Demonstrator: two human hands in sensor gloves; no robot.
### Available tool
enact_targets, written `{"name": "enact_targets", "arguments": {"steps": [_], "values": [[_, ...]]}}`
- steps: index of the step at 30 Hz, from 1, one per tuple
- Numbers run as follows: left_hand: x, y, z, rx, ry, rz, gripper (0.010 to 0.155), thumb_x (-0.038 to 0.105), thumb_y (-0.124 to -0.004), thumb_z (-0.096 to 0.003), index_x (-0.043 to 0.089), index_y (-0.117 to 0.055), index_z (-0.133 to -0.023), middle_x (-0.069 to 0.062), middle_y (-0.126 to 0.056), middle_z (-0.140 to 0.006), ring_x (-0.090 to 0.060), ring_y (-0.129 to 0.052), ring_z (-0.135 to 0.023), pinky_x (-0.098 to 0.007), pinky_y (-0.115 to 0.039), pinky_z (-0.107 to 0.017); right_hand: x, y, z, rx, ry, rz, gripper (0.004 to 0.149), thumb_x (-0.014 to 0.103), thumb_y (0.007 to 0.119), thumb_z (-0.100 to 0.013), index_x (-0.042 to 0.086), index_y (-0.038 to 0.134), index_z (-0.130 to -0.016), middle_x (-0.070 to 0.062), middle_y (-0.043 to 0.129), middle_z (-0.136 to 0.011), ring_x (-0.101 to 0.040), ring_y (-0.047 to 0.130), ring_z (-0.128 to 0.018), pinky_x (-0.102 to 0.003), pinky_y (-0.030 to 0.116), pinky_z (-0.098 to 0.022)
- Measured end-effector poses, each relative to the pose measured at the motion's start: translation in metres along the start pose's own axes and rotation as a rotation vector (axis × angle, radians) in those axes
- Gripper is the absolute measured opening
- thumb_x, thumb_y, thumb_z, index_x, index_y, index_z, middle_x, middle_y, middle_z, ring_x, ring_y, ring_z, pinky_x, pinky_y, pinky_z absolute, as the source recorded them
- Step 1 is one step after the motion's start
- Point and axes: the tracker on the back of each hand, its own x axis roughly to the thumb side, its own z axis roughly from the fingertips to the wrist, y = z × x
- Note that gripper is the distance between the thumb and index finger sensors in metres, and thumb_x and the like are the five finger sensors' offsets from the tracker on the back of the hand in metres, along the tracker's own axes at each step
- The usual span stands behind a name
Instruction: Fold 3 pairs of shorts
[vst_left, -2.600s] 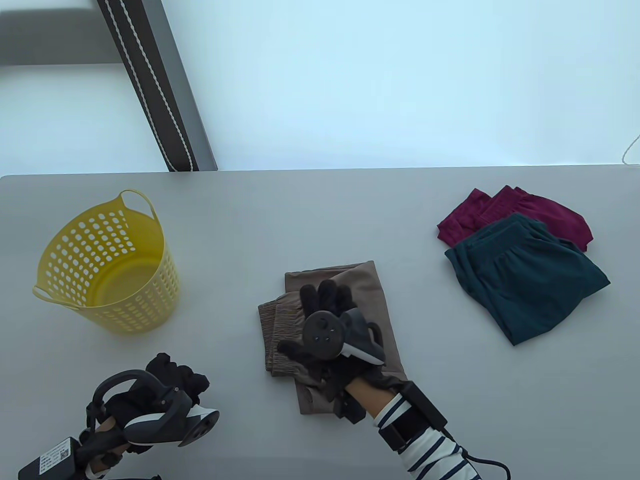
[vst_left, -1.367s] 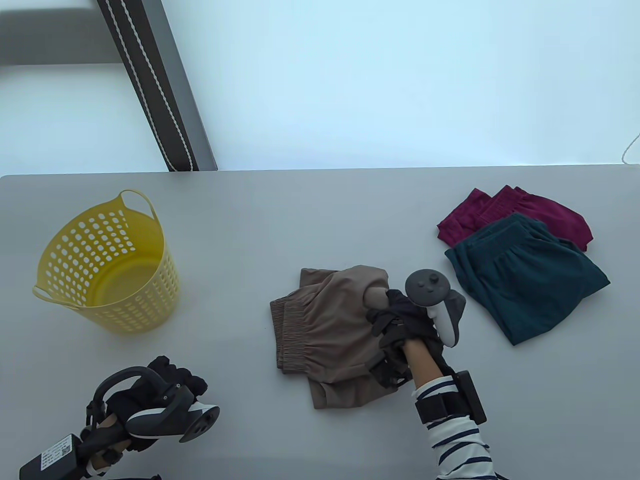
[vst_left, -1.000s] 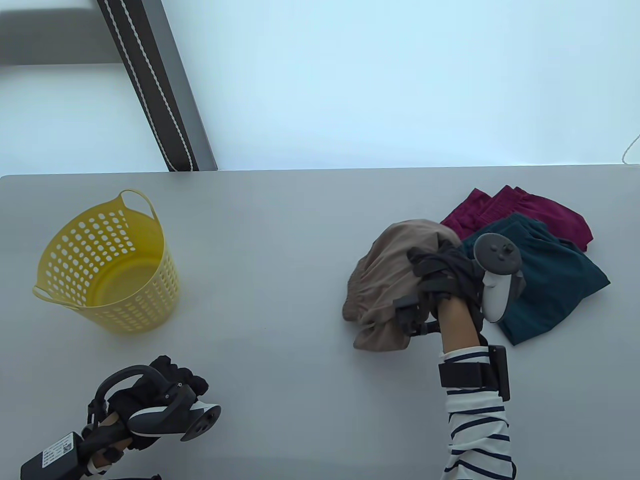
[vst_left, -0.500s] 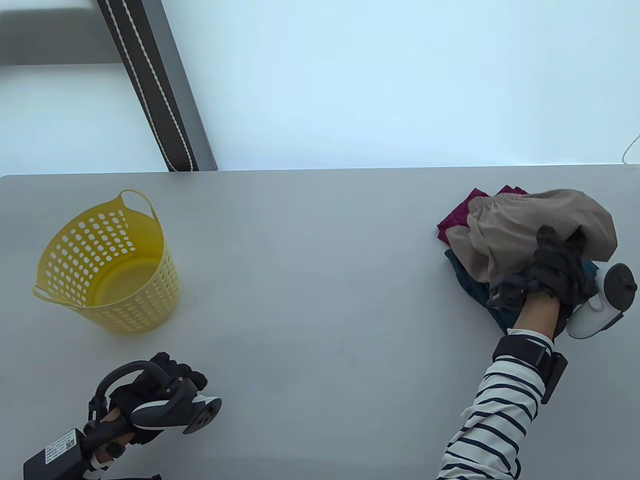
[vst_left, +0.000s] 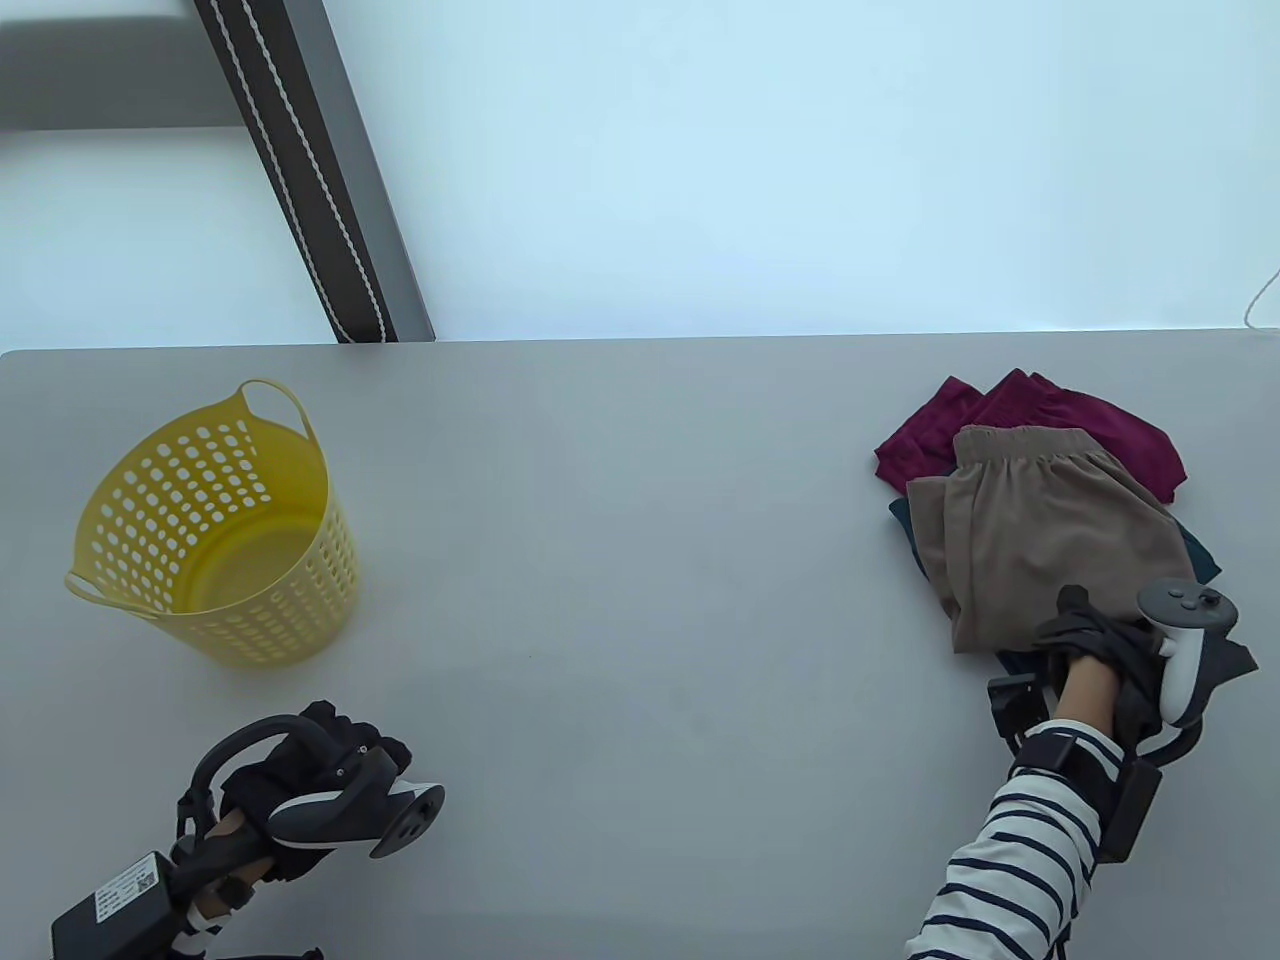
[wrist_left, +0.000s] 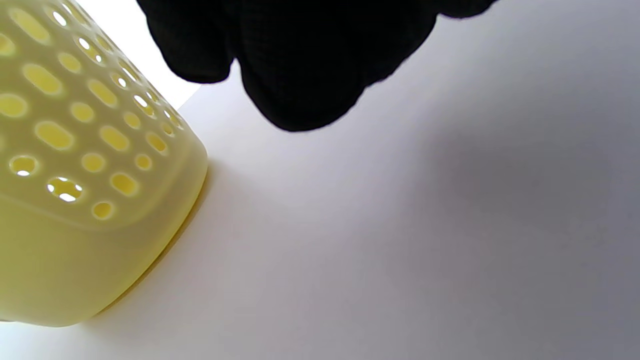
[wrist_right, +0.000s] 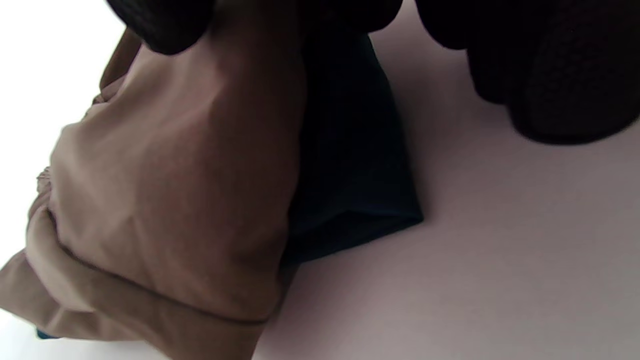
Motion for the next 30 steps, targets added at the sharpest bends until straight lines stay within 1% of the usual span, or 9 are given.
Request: {"name": "enact_targets", "arguments": {"steps": [6, 10, 16, 21, 23, 25, 28, 29, 30], "values": [[-0.008, -0.001, -0.002, -0.008, 0.036, 0.001, 0.046, 0.048, -0.058, -0.0464, 0.032, -0.063, -0.089, 0.014, -0.091, -0.066, -0.005, -0.100, -0.049, -0.046, -0.078, -0.068, 0.014, -0.017, 0.013, 0.143, -0.150, -0.260, 0.095, 0.056, 0.052, -0.054, -0.019, 0.014, -0.097, -0.057, 0.031, -0.086, -0.078, 0.062, -0.063, -0.059, 0.083, -0.030], [-0.020, 0.005, -0.001, 0.047, 0.098, 0.004, 0.047, 0.049, -0.058, -0.0464, 0.031, -0.061, -0.090, 0.014, -0.090, -0.067, -0.005, -0.099, -0.050, -0.045, -0.078, -0.068, 0.038, -0.034, 0.044, 0.093, -0.313, -0.165, 0.094, 0.054, 0.053, -0.054, -0.022, 0.017, -0.096, -0.059, 0.036, -0.083, -0.076, 0.070, -0.058, -0.055, 0.086, -0.027], [-0.048, 0.041, 0.012, 0.315, 0.258, 0.076, 0.049, 0.050, -0.058, -0.0465, 0.030, -0.057, -0.091, 0.015, -0.087, -0.067, -0.003, -0.098, -0.050, -0.045, -0.078, -0.068, 0.076, -0.032, 0.120, -0.050, -0.686, 0.007, 0.081, 0.051, 0.055, -0.055, -0.016, 0.036, -0.097, -0.051, 0.056, -0.081, -0.058, 0.087, -0.056, -0.046, 0.086, -0.030], [-0.064, 0.074, 0.021, 0.646, 0.420, 0.203, 0.042, 0.045, -0.059, -0.0500, 0.029, -0.057, -0.089, 0.014, -0.086, -0.064, -0.003, -0.096, -0.046, -0.045, -0.080, -0.066, 0.087, 0.014, 0.184, -0.191, -1.115, 0.133, 0.048, 0.045, 0.061, -0.053, 0.007, 0.074, -0.080, -0.022, 0.088, -0.067, -0.033, 0.102, -0.043, -0.036, 0.088, -0.026], [-0.060, 0.077, 0.020, 0.732, 0.455, 0.237, 0.040, 0.043, -0.058, -0.0512, 0.028, -0.056, -0.089, 0.013, -0.085, -0.065, -0.005, -0.095, -0.047, -0.046, -0.079, -0.066, 0.081, 0.034, 0.197, -0.240, -1.240, 0.183, 0.039, 0.042, 0.064, -0.052, 0.013, 0.078, -0.074, -0.016, 0.091, -0.064, -0.030, 0.103, -0.041, -0.036, 0.088, -0.026], [-0.050, 0.071, 0.014, 0.787, 0.499, 0.212, 0.042, 0.042, -0.055, -0.0526, 0.027, -0.051, -0.091, 0.012, -0.083, -0.070, -0.005, -0.095, -0.052, -0.047, -0.078, -0.066, 0.065, 0.074, 0.211, -0.297, -1.434, 0.391, 0.038, 0.042, 0.064, -0.052, 0.015, 0.076, -0.076, -0.015, 0.089, -0.068, -0.031, 0.102, -0.047, -0.038, 0.087, -0.031], [-0.032, 0.053, 0.000, 0.756, 0.493, 0.121, 0.060, 0.048, -0.046, -0.0524, 0.016, -0.032, -0.101, -0.002, -0.071, -0.092, -0.015, -0.090, -0.074, -0.052, -0.073, -0.069, 0.042, 0.124, 0.206, -0.256, -1.569, 0.743, 0.052, 0.040, 0.064, -0.051, 0.010, 0.058, -0.093, -0.025, 0.071, -0.090, -0.043, 0.088, -0.075, -0.050, 0.078, -0.052], [-0.026, 0.042, -0.006, 0.702, 0.446, 0.095, 0.069, 0.052, -0.042, -0.0510, 0.012, -0.022, -0.103, -0.010, -0.062, -0.101, -0.022, -0.085, -0.084, -0.055, -0.070, -0.071, 0.035, 0.145, 0.198, -0.073, -1.548, 0.983, 0.067, 0.043, 0.063, -0.050, 0.009, 0.038, -0.102, -0.034, 0.045, -0.101, -0.054, 0.063, -0.090, -0.061, 0.058, -0.062], [-0.022, 0.036, -0.010, 0.672, 0.425, 0.078, 0.079, 0.057, -0.038, -0.0491, 0.007, -0.010, -0.105, -0.018, -0.052, -0.108, -0.029, -0.079, -0.092, -0.058, -0.067, -0.072, 0.033, 0.151, 0.195, -0.011, -1.524, 1.050, 0.076, 0.044, 0.062, -0.050, 0.008, 0.024, -0.104, -0.040, 0.028, -0.102, -0.064, 0.041, -0.092, -0.067, 0.044, -0.062]]}}
